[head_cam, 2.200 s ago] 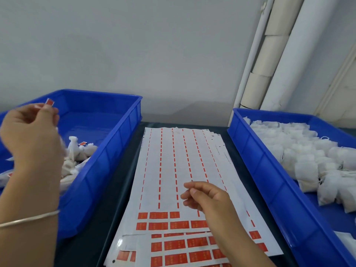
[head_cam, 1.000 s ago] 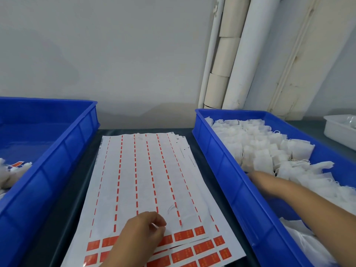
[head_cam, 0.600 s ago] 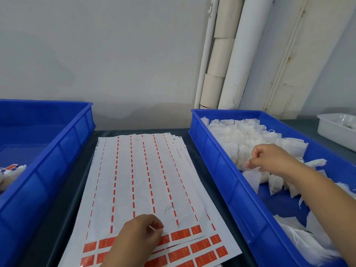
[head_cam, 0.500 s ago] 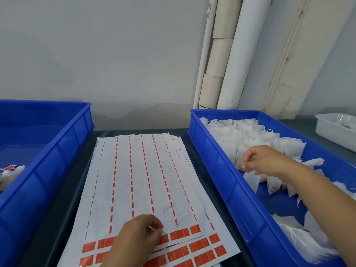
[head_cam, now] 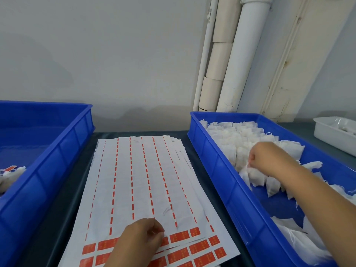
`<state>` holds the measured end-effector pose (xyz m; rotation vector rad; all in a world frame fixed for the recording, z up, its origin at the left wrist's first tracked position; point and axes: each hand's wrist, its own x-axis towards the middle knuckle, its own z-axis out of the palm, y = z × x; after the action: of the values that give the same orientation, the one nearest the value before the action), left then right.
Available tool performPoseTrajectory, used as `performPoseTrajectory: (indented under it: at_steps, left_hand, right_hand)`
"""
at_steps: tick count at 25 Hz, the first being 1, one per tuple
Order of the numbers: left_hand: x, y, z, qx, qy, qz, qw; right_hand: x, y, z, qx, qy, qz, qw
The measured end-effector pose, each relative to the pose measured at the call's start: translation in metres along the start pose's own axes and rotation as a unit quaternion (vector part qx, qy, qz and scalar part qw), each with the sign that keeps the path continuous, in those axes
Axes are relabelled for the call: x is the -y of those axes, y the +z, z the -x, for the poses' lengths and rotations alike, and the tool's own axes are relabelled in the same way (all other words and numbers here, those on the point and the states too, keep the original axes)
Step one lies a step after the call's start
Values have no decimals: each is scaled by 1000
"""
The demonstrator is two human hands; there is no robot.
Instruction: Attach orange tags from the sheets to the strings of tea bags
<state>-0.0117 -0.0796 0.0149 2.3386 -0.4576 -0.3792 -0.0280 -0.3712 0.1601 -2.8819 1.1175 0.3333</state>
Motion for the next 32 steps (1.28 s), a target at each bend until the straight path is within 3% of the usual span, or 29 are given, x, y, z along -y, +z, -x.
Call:
performPoseTrajectory:
  at_steps: [3,7,9,11,14,18,21,25,28,32]
  left_hand:
    - [0,0,-1,-3,4,-1,1000]
    - [-3,-3,1,-13,2,13,1000]
    - [-6,-6,3,-31,13,29,999]
    - [-10,-12,5,-69,24,92,993]
    - [-16,-26,11,-147,63,193,968]
    - [-15,-36,15,-210,98,145,962]
    - [-8,-37,18,-193,67,106,973]
    - [-4,-31,16,-148,34,151,977]
    - [-4,-30,16,-123,27,194,973]
    - [-1,-29,12,-147,26,147,978]
  right_hand:
    - [11,-31,25,-99,-52,-50,992]
    - [38,-44,58,-165,-113,-48,979]
    - [54,-32,77,-279,-221,-136,925]
    - [71,-14,100,-313,-322,-232,863]
    - [100,27,119,-207,-417,-290,836]
    - [130,84,133,-61,-464,-344,814]
    - [139,105,131,-44,-434,-378,817]
    - [137,115,116,-38,-395,-357,845]
    - [134,119,103,21,-363,-339,868]
    - [133,122,97,66,-330,-411,847]
